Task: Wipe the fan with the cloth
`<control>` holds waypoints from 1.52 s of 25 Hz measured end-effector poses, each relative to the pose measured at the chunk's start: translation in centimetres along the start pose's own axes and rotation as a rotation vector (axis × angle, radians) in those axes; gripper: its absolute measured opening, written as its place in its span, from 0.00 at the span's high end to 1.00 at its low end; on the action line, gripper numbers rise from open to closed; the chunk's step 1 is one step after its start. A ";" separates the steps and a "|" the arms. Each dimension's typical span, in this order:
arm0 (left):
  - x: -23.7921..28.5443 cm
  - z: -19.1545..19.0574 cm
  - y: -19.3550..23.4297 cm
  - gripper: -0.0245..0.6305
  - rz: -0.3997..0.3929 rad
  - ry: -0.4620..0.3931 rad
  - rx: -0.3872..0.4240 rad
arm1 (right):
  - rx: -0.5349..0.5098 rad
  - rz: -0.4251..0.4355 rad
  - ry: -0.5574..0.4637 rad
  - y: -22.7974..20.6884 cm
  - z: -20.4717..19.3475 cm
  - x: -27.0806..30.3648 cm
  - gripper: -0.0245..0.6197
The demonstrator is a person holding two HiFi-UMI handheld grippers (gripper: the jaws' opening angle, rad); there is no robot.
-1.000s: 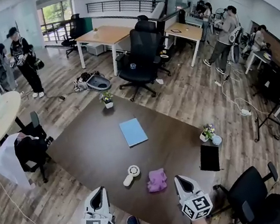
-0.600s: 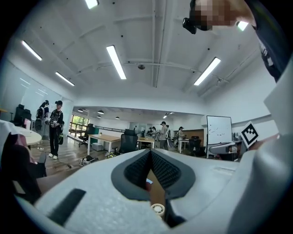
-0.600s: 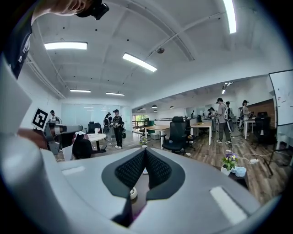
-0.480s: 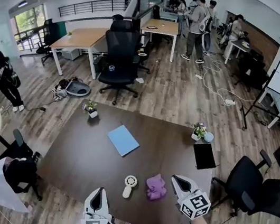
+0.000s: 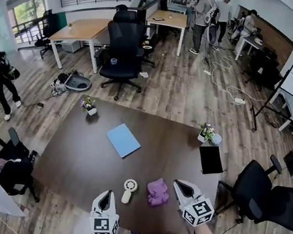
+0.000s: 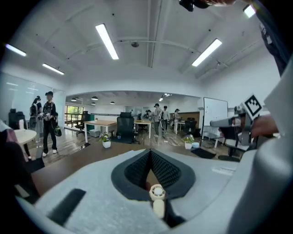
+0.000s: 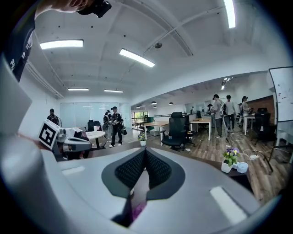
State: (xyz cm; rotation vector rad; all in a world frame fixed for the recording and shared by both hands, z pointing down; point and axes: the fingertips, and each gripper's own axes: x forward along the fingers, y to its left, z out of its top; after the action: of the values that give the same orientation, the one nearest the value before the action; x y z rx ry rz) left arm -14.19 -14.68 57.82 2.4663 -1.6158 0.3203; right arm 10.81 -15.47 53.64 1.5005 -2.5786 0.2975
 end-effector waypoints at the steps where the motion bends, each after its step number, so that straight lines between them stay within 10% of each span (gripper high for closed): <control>1: 0.7 -1.2 -0.3 0.97 -0.005 0.040 0.035 | 0.008 0.003 0.001 -0.1 -0.2 0.0 0.94; 6: 4.0 -6.2 -1.8 0.96 -0.055 0.208 0.103 | 0.041 0.020 0.034 -0.4 -1.7 0.3 0.94; 18: 7.2 -21.8 -4.2 0.60 -0.212 0.718 0.244 | 0.055 0.049 0.102 -0.2 -5.2 0.7 0.94; 38: 9.3 -27.7 -3.4 0.66 -0.199 0.847 0.237 | 0.013 0.094 0.231 0.3 -9.6 2.7 0.94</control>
State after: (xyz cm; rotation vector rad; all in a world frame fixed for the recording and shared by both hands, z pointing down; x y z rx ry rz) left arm -9.77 -14.26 86.90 2.1157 -0.9995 1.3561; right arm 9.46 -15.26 63.55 1.2669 -2.4706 0.4702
